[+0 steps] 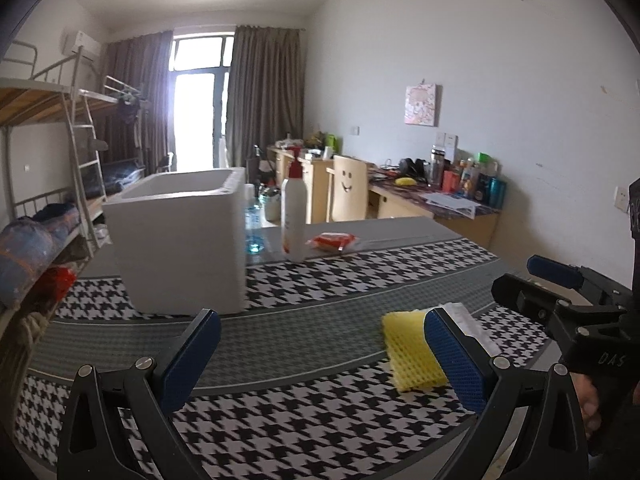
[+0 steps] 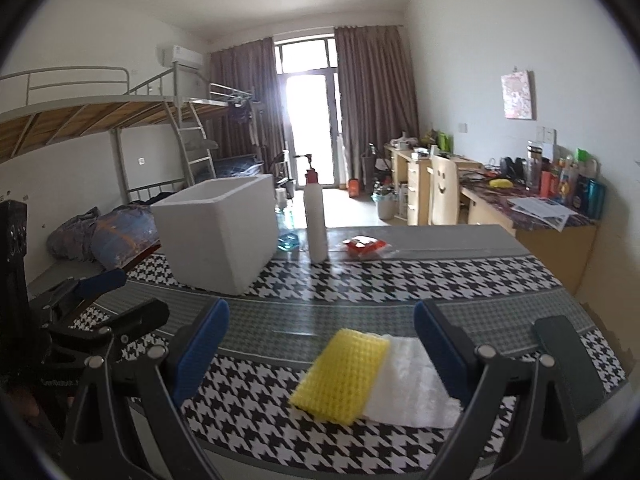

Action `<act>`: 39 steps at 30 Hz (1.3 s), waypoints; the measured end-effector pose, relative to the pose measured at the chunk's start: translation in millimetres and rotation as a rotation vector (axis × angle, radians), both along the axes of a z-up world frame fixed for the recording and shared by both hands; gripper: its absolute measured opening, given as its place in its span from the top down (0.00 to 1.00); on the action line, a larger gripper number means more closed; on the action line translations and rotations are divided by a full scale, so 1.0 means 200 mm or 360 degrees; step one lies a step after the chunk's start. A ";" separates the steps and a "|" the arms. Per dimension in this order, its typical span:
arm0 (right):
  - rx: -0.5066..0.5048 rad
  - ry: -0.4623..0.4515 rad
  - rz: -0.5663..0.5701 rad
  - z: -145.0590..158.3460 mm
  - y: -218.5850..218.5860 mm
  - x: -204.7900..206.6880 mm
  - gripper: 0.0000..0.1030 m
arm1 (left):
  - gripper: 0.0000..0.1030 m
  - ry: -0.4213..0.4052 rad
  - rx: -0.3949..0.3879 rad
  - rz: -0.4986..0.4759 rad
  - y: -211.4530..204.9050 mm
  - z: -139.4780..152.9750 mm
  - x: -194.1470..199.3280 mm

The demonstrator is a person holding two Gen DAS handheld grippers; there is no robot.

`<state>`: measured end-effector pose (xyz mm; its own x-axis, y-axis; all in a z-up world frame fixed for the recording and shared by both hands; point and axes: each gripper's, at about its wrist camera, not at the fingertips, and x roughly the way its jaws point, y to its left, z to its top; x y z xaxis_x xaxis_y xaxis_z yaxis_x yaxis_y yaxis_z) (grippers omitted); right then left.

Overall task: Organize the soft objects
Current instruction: 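Reach both tools toward the yellow foam net and white paper towel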

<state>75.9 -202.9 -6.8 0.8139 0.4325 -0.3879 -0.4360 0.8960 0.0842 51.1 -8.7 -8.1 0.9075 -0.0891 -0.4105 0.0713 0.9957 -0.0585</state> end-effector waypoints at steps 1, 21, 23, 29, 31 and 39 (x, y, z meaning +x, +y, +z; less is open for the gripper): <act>-0.0002 0.0003 -0.0014 0.00 -0.01 0.00 0.07 | 0.01 0.0009 0.0001 -0.0020 -0.02 0.00 0.01; -0.0005 0.0089 -0.0239 -0.10 -0.25 0.00 0.07 | 0.01 0.0195 0.0046 -0.0213 -0.27 -0.12 0.15; -0.0001 0.0103 -0.0244 -0.11 -0.26 0.00 0.07 | 0.01 0.0221 0.0055 -0.0214 -0.28 -0.14 0.17; -0.0003 0.0158 -0.0286 -0.16 -0.31 0.04 0.07 | 0.01 0.0280 0.0071 -0.0236 -0.33 -0.17 0.23; 0.0006 0.0179 -0.0296 -0.17 -0.33 0.05 0.07 | 0.01 0.0299 0.0080 -0.0243 -0.35 -0.19 0.25; 0.0020 0.0242 -0.0307 -0.22 -0.37 0.11 0.07 | 0.01 0.0428 0.0122 -0.0238 -0.41 -0.26 0.34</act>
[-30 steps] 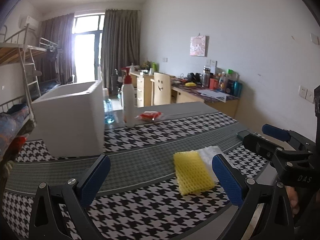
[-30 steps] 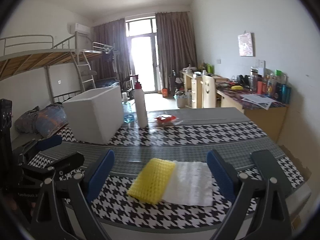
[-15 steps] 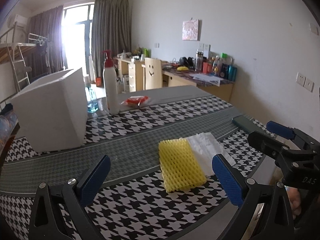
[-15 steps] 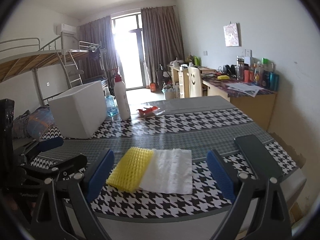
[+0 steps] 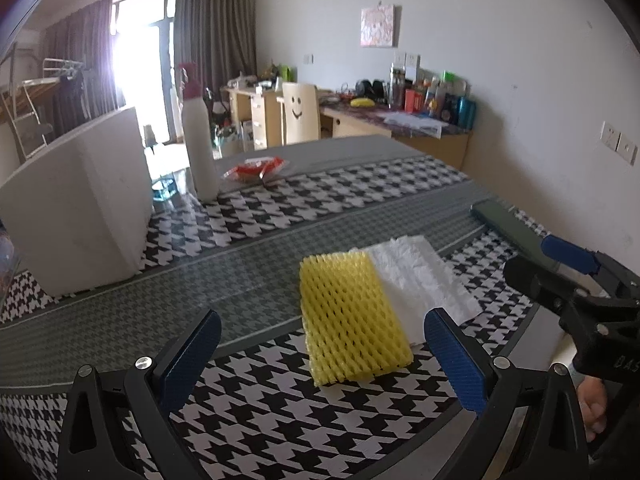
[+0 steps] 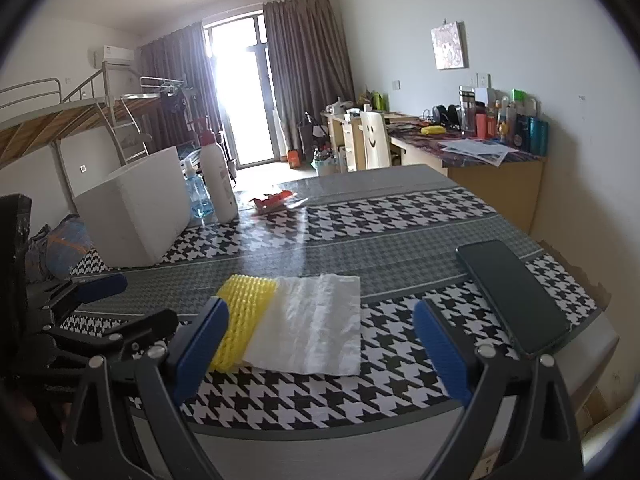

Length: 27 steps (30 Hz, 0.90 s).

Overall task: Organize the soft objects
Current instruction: 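Reach both tools toward the yellow foam net and white paper towel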

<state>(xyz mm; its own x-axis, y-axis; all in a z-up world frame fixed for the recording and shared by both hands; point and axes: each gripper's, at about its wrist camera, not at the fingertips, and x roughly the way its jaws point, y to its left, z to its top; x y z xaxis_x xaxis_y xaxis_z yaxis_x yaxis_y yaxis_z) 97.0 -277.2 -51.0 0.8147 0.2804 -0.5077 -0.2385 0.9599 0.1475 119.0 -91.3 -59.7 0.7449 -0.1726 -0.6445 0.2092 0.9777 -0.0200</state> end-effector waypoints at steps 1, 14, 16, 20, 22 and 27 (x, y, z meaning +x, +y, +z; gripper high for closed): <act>0.0003 0.0010 -0.0001 0.00 0.00 0.01 0.07 | 0.01 0.0015 0.0004 -0.0002 -0.01 -0.01 0.01; -0.0009 0.0111 -0.0011 -0.10 -0.01 0.07 0.07 | 0.14 0.0179 0.0014 -0.0029 -0.04 -0.13 0.09; -0.0024 0.0125 -0.0011 -0.11 -0.01 0.08 0.07 | 0.17 0.0201 0.0012 -0.0043 -0.05 -0.14 0.10; -0.0019 0.0141 -0.0008 -0.13 -0.01 0.09 0.07 | 0.19 0.0215 0.0021 -0.0040 -0.05 -0.16 0.10; -0.0016 0.0146 -0.0012 -0.13 -0.02 0.09 0.07 | 0.21 0.0220 0.0025 -0.0041 -0.05 -0.16 0.11; -0.0005 0.0157 -0.0007 -0.14 -0.02 0.11 0.07 | 0.28 0.0254 0.0036 -0.0057 -0.06 -0.19 0.12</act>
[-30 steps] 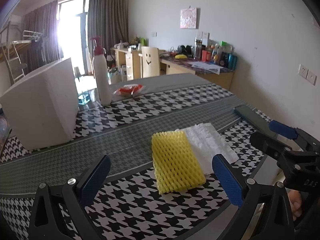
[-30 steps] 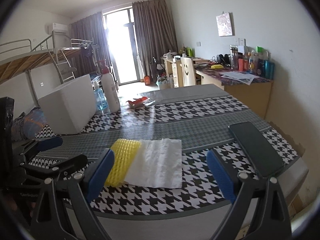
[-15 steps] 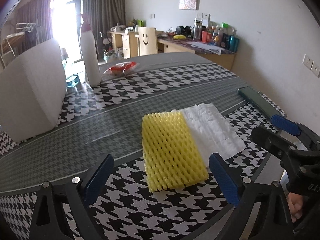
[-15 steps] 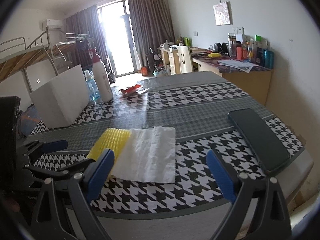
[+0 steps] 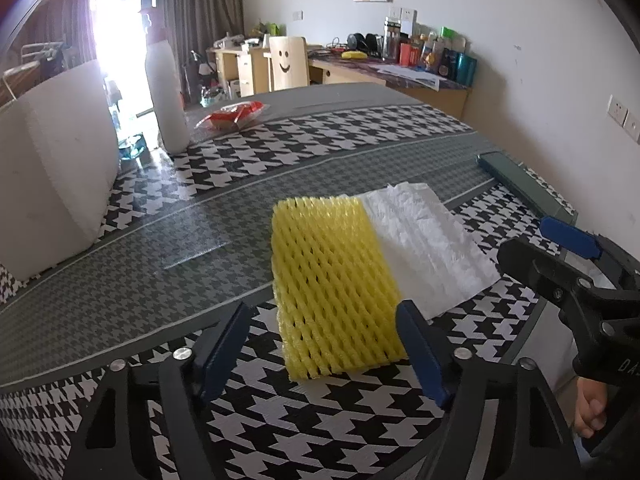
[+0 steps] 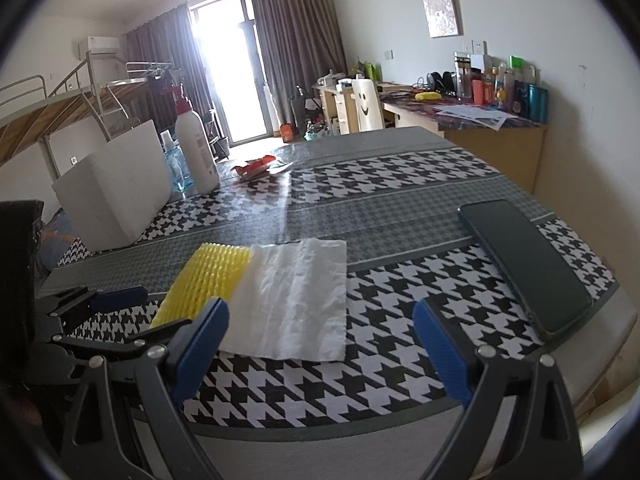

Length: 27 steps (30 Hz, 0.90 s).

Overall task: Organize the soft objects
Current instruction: 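Reach both tools toward the yellow foam net and white paper towel, then grasp the yellow foam net with the left tool while the right tool grasps the paper towel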

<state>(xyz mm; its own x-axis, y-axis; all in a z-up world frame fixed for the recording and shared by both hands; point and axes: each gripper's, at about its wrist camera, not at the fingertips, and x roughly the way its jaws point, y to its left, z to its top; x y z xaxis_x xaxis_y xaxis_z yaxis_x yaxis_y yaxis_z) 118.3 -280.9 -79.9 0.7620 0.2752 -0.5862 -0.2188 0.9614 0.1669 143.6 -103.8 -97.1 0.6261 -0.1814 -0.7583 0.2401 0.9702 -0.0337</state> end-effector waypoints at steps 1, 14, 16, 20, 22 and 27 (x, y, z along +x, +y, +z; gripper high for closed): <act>0.0000 0.0003 0.0002 0.00 0.00 0.00 0.07 | 0.29 0.0005 0.0002 -0.0002 0.00 0.00 0.00; -0.0004 0.0043 0.0024 -0.02 0.04 0.04 0.07 | 0.55 0.0015 -0.0008 -0.0071 -0.02 -0.02 -0.01; -0.0007 0.0052 0.0028 -0.03 0.04 0.05 0.07 | 0.57 0.0013 -0.0007 -0.0077 -0.03 -0.02 -0.01; -0.0007 0.0059 0.0030 -0.03 0.05 0.05 0.07 | 0.63 0.0013 -0.0026 -0.0087 -0.03 -0.02 -0.02; -0.0003 0.0064 0.0030 -0.04 0.04 0.05 0.07 | 0.67 0.0009 -0.0032 -0.0098 -0.03 -0.02 -0.02; 0.0002 0.0078 0.0031 -0.05 0.04 0.06 0.07 | 0.76 -0.0002 -0.0062 -0.0099 -0.02 0.00 -0.03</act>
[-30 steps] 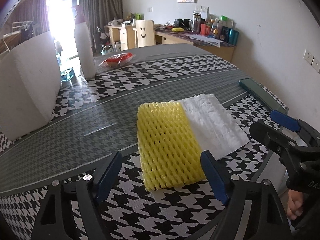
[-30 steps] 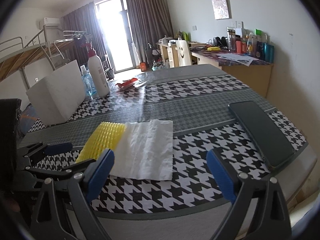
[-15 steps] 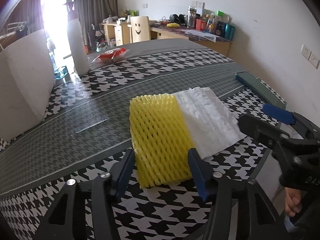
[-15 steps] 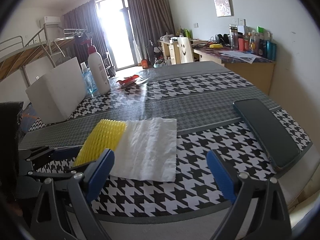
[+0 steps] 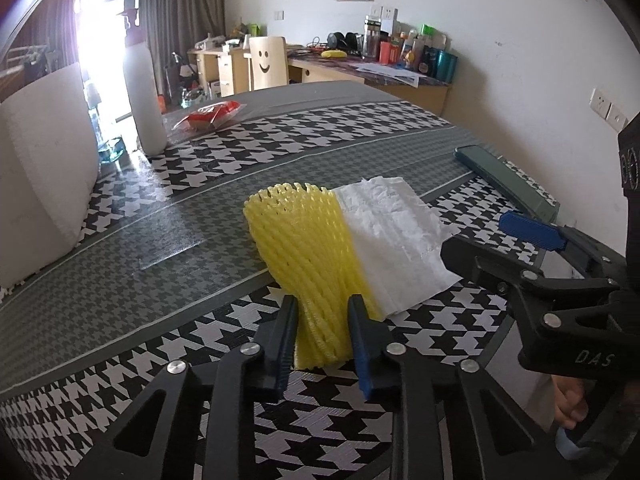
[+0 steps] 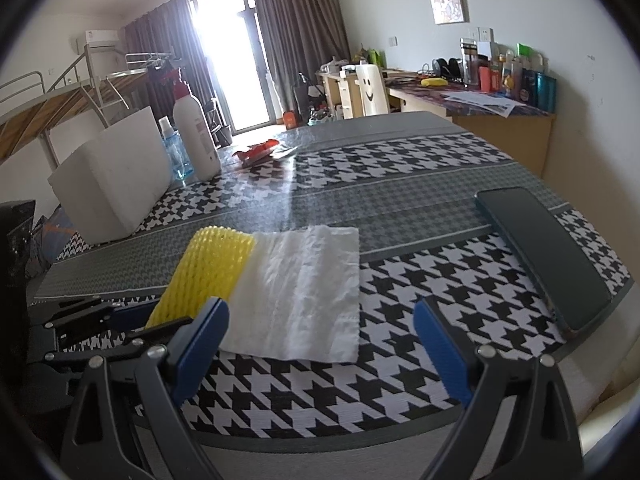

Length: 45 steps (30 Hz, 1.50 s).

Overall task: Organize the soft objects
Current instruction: 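Grasp the yellow foam net with the left tool while the right tool grasps the paper towel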

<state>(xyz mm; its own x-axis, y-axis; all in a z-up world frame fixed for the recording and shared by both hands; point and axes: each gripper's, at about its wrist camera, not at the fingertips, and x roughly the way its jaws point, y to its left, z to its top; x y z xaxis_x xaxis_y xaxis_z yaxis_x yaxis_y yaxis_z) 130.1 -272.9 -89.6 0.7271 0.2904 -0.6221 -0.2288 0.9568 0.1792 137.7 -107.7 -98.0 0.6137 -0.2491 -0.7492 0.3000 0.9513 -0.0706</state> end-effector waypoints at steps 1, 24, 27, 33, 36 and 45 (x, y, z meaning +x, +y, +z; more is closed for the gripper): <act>-0.0003 0.0000 0.0004 0.00 0.00 0.00 0.07 | 0.78 0.0000 -0.0006 0.0001 0.00 0.00 0.00; -0.0085 0.0041 0.0087 0.01 0.15 0.04 0.07 | 0.89 -0.0076 -0.0095 0.0113 0.18 0.08 -0.04; -0.0101 0.0043 0.0098 0.01 0.17 0.04 0.07 | 0.89 -0.0086 -0.0100 0.0136 0.20 0.09 -0.05; -0.0161 0.0063 0.0092 0.00 0.20 0.05 0.07 | 0.89 -0.0083 -0.0111 0.0155 0.24 0.09 -0.05; -0.0197 0.0094 0.0073 -0.02 0.21 0.06 0.07 | 0.89 -0.0086 -0.0116 0.0160 0.25 0.09 -0.05; -0.0298 0.0179 0.0089 -0.07 0.28 0.09 0.12 | 0.89 -0.0090 -0.0138 0.0190 0.30 0.10 -0.06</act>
